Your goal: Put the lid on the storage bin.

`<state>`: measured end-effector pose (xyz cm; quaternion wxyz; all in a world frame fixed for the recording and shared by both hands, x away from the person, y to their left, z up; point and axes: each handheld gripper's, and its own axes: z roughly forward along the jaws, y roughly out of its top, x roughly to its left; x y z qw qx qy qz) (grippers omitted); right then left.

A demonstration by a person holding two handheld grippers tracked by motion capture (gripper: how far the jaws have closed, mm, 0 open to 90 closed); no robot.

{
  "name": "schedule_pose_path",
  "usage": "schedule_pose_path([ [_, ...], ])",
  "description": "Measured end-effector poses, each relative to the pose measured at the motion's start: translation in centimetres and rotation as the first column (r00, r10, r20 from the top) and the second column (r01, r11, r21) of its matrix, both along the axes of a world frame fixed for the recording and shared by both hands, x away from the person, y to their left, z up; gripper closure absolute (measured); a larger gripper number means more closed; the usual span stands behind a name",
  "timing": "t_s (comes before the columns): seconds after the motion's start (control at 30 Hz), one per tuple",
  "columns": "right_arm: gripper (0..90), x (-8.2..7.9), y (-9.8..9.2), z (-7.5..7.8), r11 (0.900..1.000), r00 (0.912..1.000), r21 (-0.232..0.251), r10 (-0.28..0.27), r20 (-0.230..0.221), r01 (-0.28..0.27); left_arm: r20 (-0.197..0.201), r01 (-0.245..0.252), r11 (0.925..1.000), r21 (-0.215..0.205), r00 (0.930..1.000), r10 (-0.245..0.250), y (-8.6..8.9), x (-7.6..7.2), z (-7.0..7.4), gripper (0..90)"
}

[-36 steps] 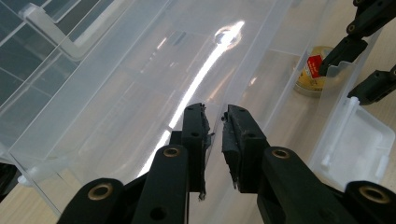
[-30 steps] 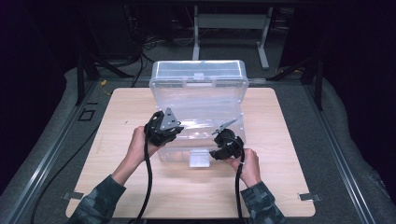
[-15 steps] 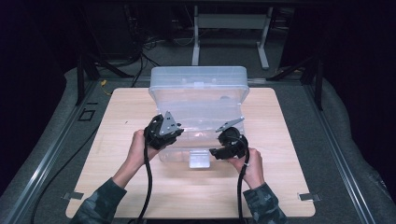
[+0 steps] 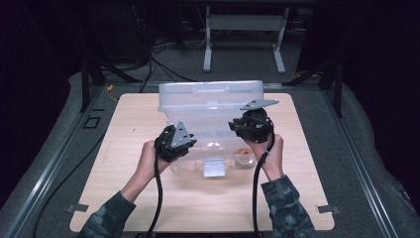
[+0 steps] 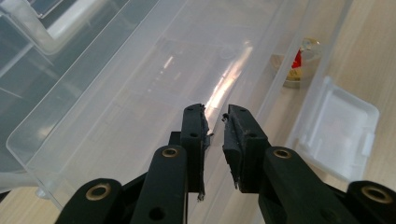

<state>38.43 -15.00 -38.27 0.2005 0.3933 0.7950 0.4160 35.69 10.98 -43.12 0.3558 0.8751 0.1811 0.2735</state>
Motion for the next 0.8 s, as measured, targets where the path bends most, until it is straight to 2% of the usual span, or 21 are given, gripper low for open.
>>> schedule_pose_path([
  [0.03,88.6,0.3,0.1,-0.1,1.000,0.9999,0.012,-0.014,0.009,0.014,-0.009,0.005,1.0000,-0.004,0.9999,-0.005,0.0,-0.1,-0.2,77.2],
  [0.07,90.0,0.7,0.2,-0.3,0.999,0.9996,0.020,-0.026,0.005,0.026,-0.004,0.003,1.0000,0.000,1.0000,-0.003,-0.1,-0.2,-0.4,77.7],
  [0.1,90.0,0.9,0.3,-0.6,0.999,0.9995,0.026,-0.030,-0.004,0.030,0.002,-0.001,1.0000,0.009,1.0000,0.001,-0.1,-0.4,-0.5,77.9],
  [0.3,90.0,0.7,1.0,-1.5,0.999,0.9990,-0.001,-0.039,-0.020,0.039,-0.040,0.007,0.9999,-0.014,0.9992,-0.007,-0.1,-0.2,-0.9,74.7],
  [0.4,90.0,0.6,1.0,-1.5,0.999,0.9989,-0.004,-0.041,-0.024,0.041,-0.104,0.015,0.9975,-0.068,0.9944,-0.022,0.3,0.0,-0.8,64.0],
  [0.53,90.0,0.4,0.9,-1.7,0.999,0.9992,-0.001,-0.033,-0.024,0.033,-0.146,0.014,0.9950,-0.098,0.9890,-0.028,0.7,-0.5,-0.5,52.3],
  [0.67,90.0,0.2,0.9,-2.0,0.999,0.9989,-0.018,-0.035,-0.031,0.035,-0.174,0.018,0.9919,-0.125,0.9840,-0.040,1.3,-1.4,0.2,36.9],
  [0.8,90.0,-0.1,0.7,-2.3,0.999,0.9987,-0.018,-0.032,-0.039,0.032,-0.188,0.032,0.9901,-0.137,0.9804,-0.058,2.3,-2.8,1.0,28.2],
])
